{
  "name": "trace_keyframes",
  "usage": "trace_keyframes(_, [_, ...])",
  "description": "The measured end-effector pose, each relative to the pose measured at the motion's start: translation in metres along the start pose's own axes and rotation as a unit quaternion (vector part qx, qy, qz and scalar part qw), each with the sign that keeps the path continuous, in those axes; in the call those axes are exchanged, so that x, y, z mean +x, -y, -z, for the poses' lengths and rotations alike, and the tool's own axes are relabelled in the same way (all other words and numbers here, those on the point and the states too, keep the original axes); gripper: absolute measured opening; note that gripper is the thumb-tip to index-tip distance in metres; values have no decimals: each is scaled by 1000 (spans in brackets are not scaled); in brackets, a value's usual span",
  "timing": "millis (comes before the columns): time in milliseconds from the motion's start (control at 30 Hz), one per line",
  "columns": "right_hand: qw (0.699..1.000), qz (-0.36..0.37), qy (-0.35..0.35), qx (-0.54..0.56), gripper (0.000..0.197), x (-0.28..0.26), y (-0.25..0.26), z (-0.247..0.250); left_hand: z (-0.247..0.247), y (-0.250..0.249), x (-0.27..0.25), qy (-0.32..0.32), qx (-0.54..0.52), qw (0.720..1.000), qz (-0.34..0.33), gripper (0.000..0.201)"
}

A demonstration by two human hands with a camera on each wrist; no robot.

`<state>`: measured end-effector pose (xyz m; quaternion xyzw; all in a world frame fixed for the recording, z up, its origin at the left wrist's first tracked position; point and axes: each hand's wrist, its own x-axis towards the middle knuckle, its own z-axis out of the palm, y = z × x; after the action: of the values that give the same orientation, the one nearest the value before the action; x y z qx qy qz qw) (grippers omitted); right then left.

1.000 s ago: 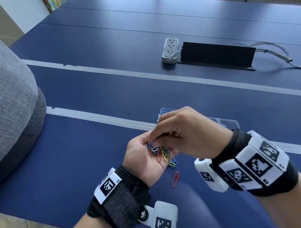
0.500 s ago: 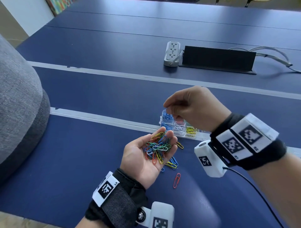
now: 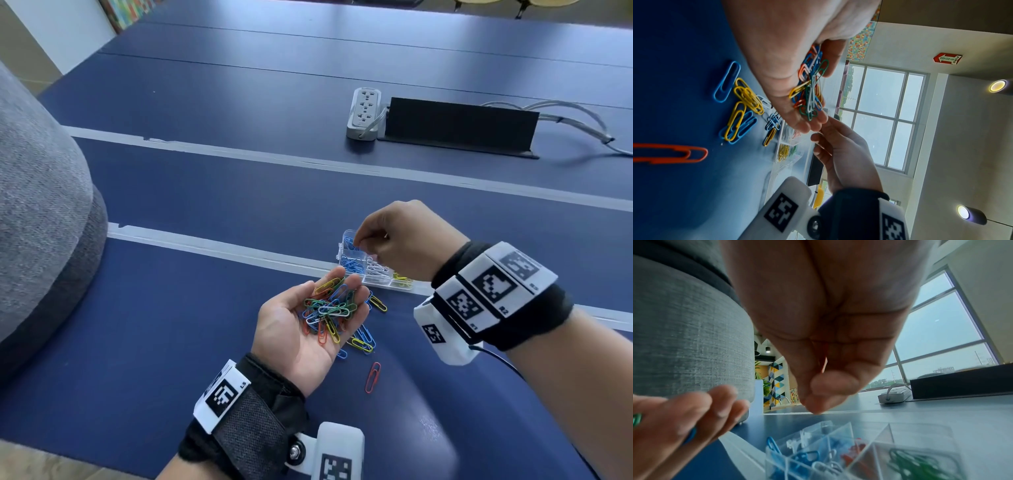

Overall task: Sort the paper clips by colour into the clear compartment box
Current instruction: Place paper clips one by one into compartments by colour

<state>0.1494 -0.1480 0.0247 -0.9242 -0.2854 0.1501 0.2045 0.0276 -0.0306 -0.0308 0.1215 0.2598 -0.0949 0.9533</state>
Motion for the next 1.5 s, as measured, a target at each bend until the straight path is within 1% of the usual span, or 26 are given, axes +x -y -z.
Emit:
trace_keyframes(100, [999,7,22,-30,30,-5,0,-1,-2,2,1,-2,3,1000,1,37])
trace_keyframes(167, [999,19,25,-26,30,-7,-1,-4,-3,2,1,-4,4,1000,1,37])
trace_keyframes(233, [999,40,-3,3,26,-10,0,-5,-4,1,0,-2,5,1000,0,37])
trace_keyframes(300, [995,76,-45,48,17,-15,0,-3,-3,0,-2,3,7,1000,0,39])
trace_keyframes(367, [988,120,-55,77,11,-24,3,0,-3,0,-3,8,7,1000,1,41])
trace_keyframes(500, [983,175,24,40,12,-40,9,0,-8,2,-2,16,9,1000,-4,44])
trace_keyframes(600, [983,169,67,-7,17,-42,8,-6,-11,4,-3,35,7,999,2,50])
trace_keyframes(667, [984,165,70,-7,15,-42,7,-8,-10,4,-2,40,7,999,3,52])
trace_keyframes(733, [982,178,66,2,13,-42,6,-9,-8,5,-1,43,8,999,3,50])
trace_keyframes(800, [980,191,54,20,16,-42,6,-10,-7,5,0,41,12,999,2,45])
trace_keyframes(867, [979,198,25,42,18,-43,6,-9,-8,5,0,33,20,999,-1,40])
trace_keyframes(967, [977,209,-14,51,19,-43,7,-9,-10,6,-1,26,29,999,7,39])
trace_keyframes(1067, [974,215,-26,65,18,-42,8,-11,-12,8,-1,22,25,999,11,35])
trace_keyframes(1200, [973,214,-35,81,15,-42,8,-10,-14,9,0,19,35,999,18,39])
trace_keyframes(1333, [973,196,-49,113,17,-43,8,-6,-14,8,1,7,39,999,21,43])
trace_keyframes(1500, [973,135,-18,186,24,-45,6,-5,-13,8,2,11,38,999,23,51])
